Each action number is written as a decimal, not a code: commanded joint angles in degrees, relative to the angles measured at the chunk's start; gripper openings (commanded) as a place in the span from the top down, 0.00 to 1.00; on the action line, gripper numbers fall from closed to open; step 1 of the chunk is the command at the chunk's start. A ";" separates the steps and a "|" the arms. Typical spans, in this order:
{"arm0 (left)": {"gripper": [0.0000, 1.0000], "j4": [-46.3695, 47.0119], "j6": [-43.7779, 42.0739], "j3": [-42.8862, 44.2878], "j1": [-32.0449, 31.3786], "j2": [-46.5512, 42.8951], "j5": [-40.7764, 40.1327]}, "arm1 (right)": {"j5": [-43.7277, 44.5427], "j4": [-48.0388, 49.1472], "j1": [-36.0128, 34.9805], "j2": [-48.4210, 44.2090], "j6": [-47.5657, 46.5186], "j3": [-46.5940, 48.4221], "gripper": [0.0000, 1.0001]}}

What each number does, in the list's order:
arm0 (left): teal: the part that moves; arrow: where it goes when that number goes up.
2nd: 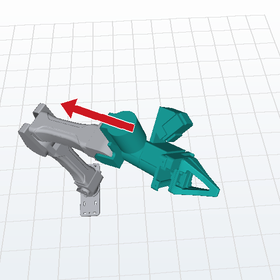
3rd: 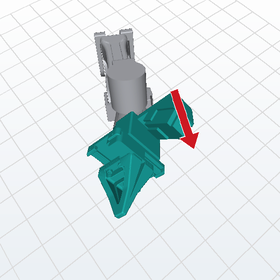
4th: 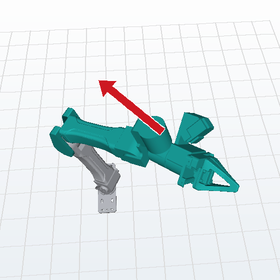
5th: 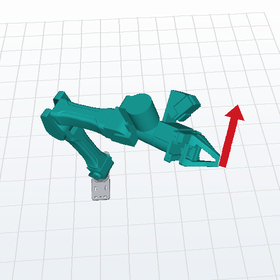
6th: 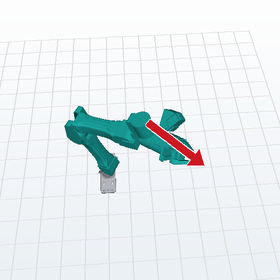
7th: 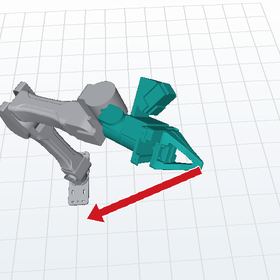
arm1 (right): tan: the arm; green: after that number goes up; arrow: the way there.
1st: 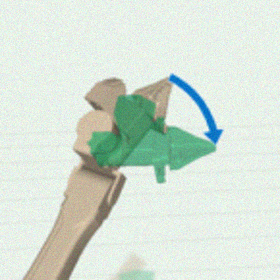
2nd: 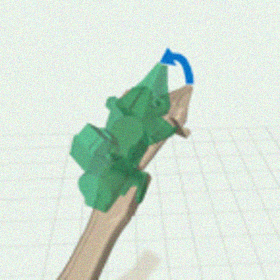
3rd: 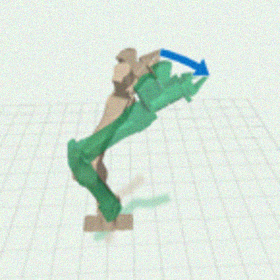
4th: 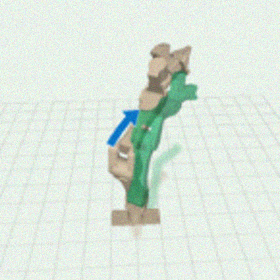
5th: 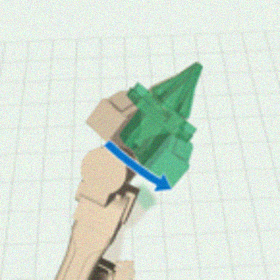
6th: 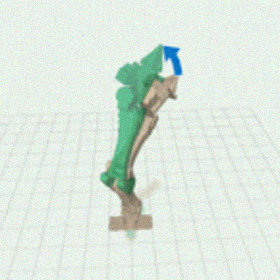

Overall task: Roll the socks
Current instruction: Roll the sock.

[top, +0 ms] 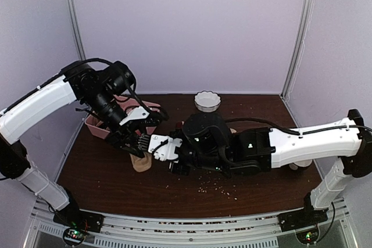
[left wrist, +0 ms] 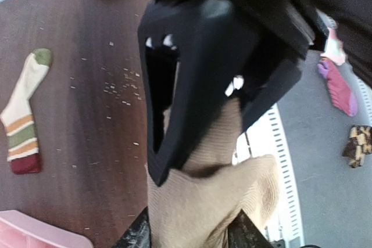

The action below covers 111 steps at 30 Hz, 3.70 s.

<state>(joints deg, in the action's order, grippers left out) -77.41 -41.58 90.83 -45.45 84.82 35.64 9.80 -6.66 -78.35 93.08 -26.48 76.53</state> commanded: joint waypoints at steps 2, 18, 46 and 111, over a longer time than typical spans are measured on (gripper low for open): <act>0.57 6.40 0.56 -2.55 -0.96 -3.25 -2.97 | 1.91 9.72 0.49 0.67 11.55 -3.53 1.00; 0.83 19.69 -1.00 -11.92 -2.63 -10.84 -17.66 | -9.70 25.88 3.11 1.02 35.83 -8.60 1.00; 1.00 11.59 6.23 -3.94 -0.37 -4.81 -4.50 | -10.56 36.25 6.19 -12.66 35.42 -23.06 0.00; 0.54 31.89 -13.32 -15.76 -16.27 -18.62 -50.67 | -11.69 45.64 8.53 -0.01 87.80 -16.90 1.00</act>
<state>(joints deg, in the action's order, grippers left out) -51.83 -49.78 76.55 -59.64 68.34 -6.50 -2.35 34.52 -70.48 91.44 54.50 57.87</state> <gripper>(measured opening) 0.459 0.073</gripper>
